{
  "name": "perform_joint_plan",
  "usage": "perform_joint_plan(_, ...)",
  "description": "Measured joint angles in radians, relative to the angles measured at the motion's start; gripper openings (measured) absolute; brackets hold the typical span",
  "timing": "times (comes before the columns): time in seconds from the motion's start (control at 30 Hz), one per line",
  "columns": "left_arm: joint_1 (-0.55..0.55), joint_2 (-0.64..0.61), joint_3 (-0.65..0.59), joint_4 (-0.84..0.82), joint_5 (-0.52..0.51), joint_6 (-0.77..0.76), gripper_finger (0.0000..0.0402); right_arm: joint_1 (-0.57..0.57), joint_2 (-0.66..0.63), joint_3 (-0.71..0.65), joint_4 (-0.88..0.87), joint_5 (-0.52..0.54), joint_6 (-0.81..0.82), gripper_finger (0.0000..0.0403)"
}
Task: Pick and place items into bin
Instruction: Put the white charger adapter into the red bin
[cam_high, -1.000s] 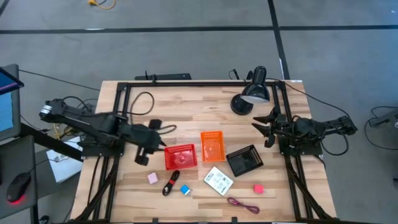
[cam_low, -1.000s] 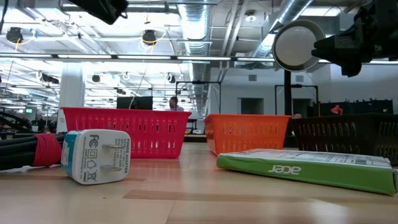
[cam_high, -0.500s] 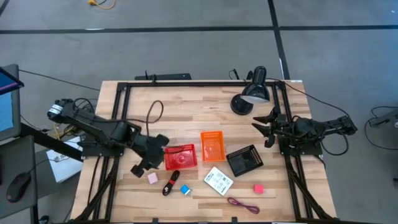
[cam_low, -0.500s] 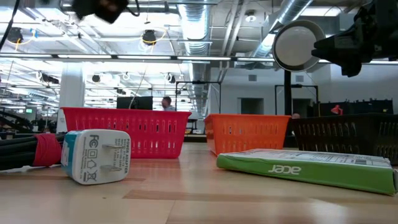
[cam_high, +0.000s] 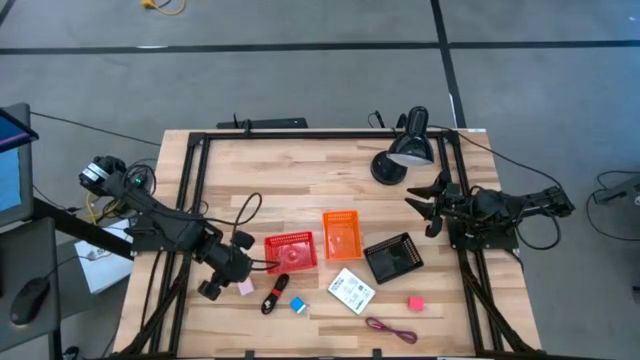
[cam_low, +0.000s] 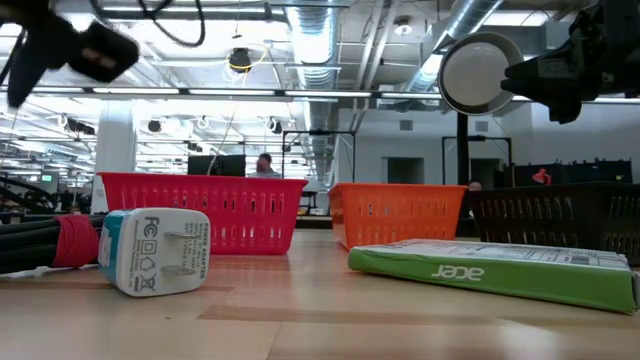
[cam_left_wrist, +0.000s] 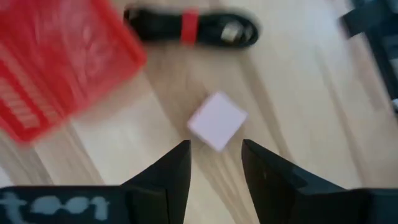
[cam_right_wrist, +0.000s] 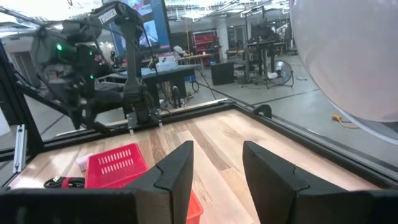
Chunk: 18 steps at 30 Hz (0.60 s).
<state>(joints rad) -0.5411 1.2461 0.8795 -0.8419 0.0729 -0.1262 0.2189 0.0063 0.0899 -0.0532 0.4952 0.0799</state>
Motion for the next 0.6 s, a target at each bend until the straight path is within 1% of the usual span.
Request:
perform_joint_plan(0.1,0.002,0.0,-0.036,0.013,-0.005,-0.079,0.0129,0.0,0.0,0.0,0.0,0.0,0.0,0.0134)
perform_joint_plan(0.2,0.002,0.0,-0.05,0.029,-0.006,-0.072,0.0125,0.0,0.0,0.0,0.0,0.0,0.0,0.0134)
perform_joint_plan(0.3,0.002,0.0,-0.05,0.05,-0.019,0.014,0.0123,0.0,0.0,0.0,0.0,0.0,0.0,0.0133)
perform_joint_plan(0.47,0.002,0.0,-0.05,0.117,-0.035,0.207,0.0129,0.0,0.0,0.0,0.0,0.0,0.0,0.0134)
perform_joint_plan(0.53,0.001,0.0,-0.05,0.15,-0.053,0.248,0.0135,0.0,0.0,0.0,0.0,0.0,0.0,0.0134)
perform_joint_plan(0.6,0.001,0.0,-0.05,0.161,-0.061,0.257,0.0143,0.0,0.0,0.0,0.0,0.0,0.0,0.0133)
